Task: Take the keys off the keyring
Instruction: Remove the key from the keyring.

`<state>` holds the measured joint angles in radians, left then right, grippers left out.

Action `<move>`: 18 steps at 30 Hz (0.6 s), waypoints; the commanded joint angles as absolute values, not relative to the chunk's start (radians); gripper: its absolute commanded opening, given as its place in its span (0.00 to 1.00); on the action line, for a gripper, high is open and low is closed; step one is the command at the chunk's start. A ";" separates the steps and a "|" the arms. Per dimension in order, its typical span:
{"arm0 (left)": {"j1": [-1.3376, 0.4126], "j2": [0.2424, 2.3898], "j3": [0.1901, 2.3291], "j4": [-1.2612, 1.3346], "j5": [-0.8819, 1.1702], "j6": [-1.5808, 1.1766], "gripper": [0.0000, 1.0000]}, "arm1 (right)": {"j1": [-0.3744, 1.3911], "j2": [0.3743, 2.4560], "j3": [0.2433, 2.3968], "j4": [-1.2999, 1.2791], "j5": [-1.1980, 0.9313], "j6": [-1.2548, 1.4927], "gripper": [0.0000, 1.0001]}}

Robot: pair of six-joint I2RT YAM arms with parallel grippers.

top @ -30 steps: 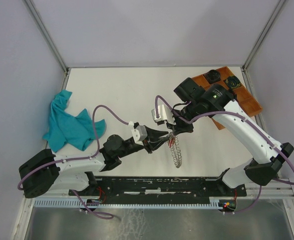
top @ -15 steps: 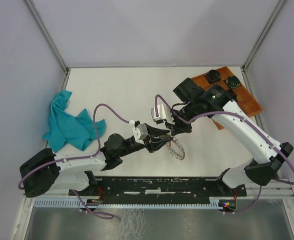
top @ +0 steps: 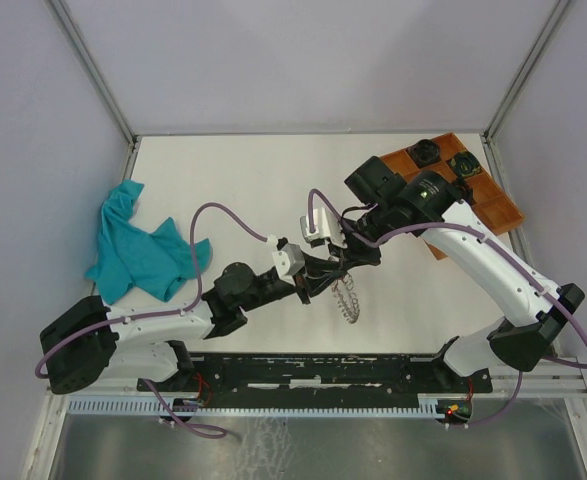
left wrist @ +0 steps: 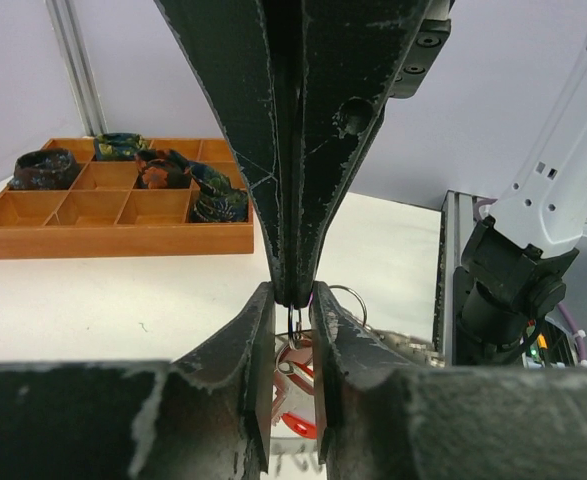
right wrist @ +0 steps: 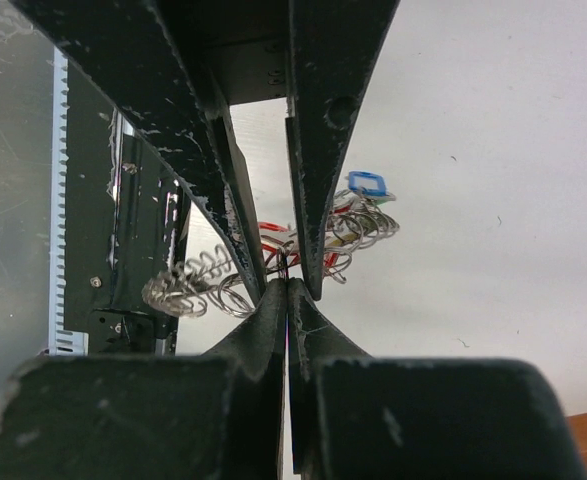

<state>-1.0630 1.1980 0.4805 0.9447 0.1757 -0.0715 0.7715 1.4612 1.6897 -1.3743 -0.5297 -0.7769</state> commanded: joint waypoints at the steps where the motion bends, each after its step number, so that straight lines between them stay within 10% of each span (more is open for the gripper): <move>1: -1.066 1.186 0.534 0.862 0.155 -0.054 0.22 | 0.778 1.423 1.700 -1.338 -0.577 -0.756 0.01; 18: -1.065 1.098 0.551 0.706 0.124 0.016 0.24 | 0.778 1.420 1.704 -1.340 -0.568 -0.758 0.01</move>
